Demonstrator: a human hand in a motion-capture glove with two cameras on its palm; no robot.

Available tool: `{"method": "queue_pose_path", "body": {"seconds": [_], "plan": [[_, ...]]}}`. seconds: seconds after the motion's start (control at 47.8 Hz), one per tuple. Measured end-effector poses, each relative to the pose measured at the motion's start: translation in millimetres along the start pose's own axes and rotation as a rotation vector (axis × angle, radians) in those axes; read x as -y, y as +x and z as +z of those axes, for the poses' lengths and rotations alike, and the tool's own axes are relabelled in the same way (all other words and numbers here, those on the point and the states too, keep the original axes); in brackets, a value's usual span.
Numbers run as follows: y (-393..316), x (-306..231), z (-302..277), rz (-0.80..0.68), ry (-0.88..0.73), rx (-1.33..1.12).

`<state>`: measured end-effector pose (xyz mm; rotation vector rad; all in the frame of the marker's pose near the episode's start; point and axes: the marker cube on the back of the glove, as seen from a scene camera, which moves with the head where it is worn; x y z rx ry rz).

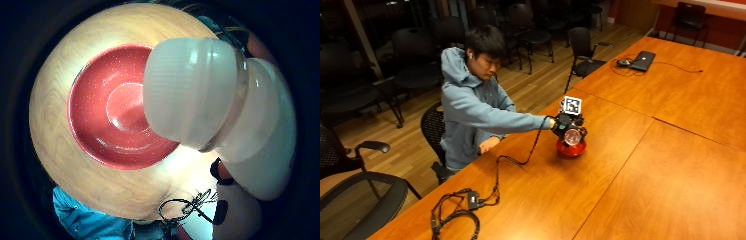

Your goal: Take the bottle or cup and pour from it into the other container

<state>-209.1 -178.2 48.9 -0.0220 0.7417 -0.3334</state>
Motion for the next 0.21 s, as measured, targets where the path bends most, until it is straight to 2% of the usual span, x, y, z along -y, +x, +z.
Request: {"method": "queue_pose_path", "body": {"seconds": [0.105,0.209], "plan": [[21.6,-6.8,6.4,0.011,0.001,-0.012],[28.9,-11.2,6.8,-0.017,0.039,0.081]]}}
